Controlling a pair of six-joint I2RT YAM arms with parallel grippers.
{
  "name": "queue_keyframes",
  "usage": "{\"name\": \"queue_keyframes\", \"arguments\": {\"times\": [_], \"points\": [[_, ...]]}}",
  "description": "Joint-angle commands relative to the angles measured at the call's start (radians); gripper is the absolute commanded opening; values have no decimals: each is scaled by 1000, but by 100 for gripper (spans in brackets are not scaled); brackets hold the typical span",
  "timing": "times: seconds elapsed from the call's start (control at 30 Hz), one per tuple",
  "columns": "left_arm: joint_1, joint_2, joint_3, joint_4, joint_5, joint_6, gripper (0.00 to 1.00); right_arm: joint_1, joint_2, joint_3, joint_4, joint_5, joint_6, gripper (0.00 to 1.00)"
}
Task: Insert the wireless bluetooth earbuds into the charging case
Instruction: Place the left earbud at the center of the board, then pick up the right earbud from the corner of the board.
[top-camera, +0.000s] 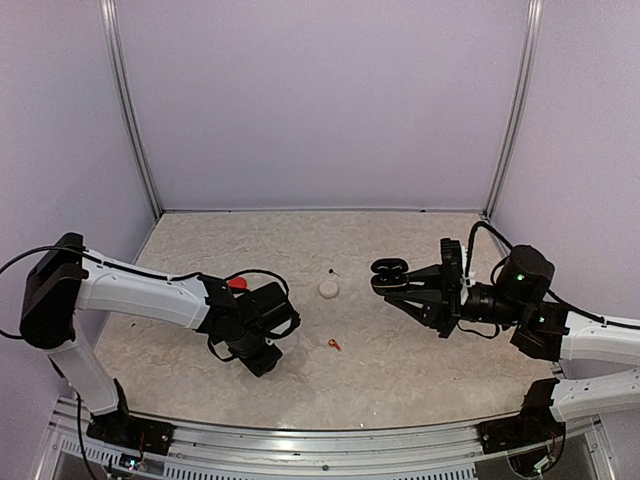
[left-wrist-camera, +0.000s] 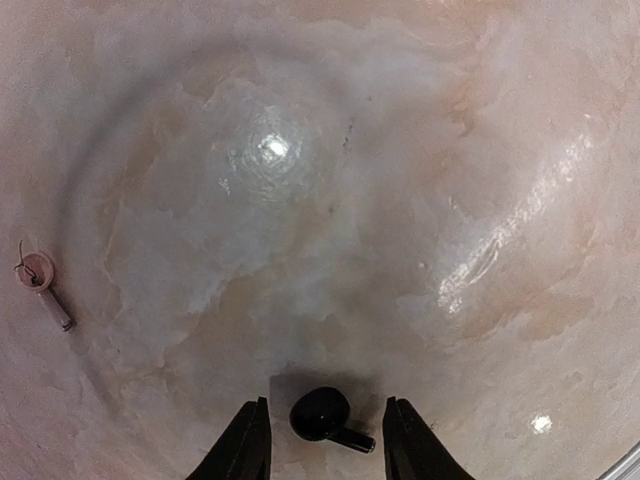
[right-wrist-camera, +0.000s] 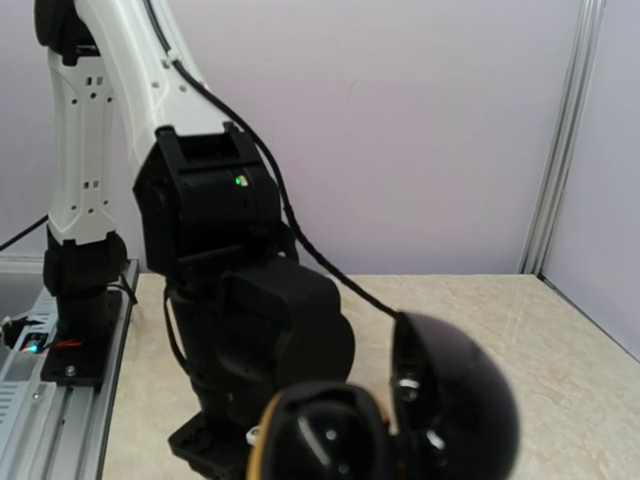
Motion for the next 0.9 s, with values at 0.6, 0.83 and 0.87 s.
{"name": "queue_keyframes", "arguments": {"times": [0.6,0.83,0.87], "points": [[140,-39,89,-143,285,-263,38,-9,-26,11,-16,11,4,0],[175,6,104,-146,323,-281,36,-9,-40,2,-15,17,4,0],[178,15,105,-145,329,-278,35,-10,-43,1,-18,18,3,0]]}}
